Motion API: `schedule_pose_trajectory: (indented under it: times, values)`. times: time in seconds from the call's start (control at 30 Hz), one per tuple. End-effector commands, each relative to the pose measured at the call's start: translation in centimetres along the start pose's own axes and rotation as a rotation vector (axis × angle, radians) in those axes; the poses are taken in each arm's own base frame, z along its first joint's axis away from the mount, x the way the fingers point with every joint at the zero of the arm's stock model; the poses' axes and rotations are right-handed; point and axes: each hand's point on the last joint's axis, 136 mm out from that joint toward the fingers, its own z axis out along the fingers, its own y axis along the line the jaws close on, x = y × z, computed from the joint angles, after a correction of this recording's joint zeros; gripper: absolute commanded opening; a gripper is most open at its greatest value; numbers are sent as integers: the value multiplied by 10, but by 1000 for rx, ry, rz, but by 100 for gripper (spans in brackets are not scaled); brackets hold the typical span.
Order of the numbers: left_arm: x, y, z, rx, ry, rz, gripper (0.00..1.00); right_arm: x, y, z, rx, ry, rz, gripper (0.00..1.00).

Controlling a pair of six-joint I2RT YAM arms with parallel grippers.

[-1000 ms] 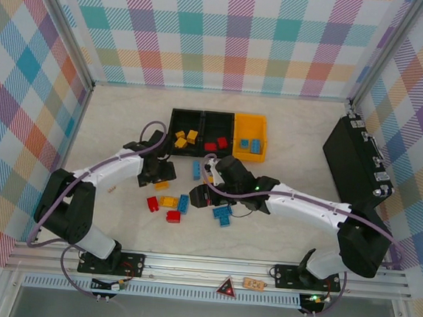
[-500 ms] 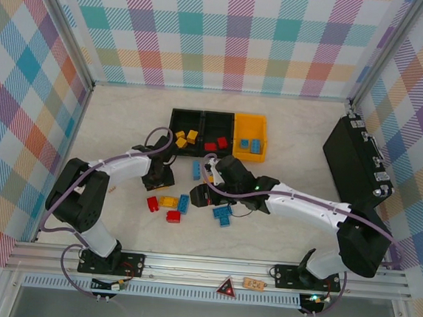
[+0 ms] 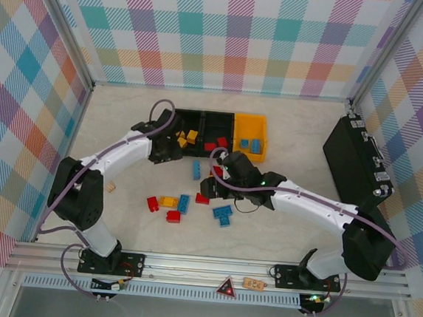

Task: Sort the legos into containers by color
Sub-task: Place the lego in the container.

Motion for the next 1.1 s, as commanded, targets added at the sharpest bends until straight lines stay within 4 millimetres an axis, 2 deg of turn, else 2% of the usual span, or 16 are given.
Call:
schedule_pose_trajectory:
  times: [0.0,0.1,0.33,0.67,0.77,0.87,0.97,1.07]
  values:
    - [-15,-7,5,-46,-4,56,42,-10,6,-11,-3,-27,1,72]
    - [-35,-22,14,-50,-20,73,42,-8,4,-10,3,-23,7,72]
    - [-71,-40,45,-76,-41,66,43,-5,-4,-10,23,-21,23,72]
    - [-95,-42,82,-113,-29,47,46,-3,-14,-7,52,-14,47,72]
    - [-100,-42,86,-115,-30,42,48,-3,-15,-6,55,-13,53,72]
    - [-101,-42,89,-115,-25,43,58,-3,-15,-5,54,-13,53,72]
    - [-103,-46,85,-97,-24,40,65,-5,-14,-6,50,-13,52,72]
    - [-104,-49,79,-81,-28,36,67,-5,-13,-6,46,-12,51,72]
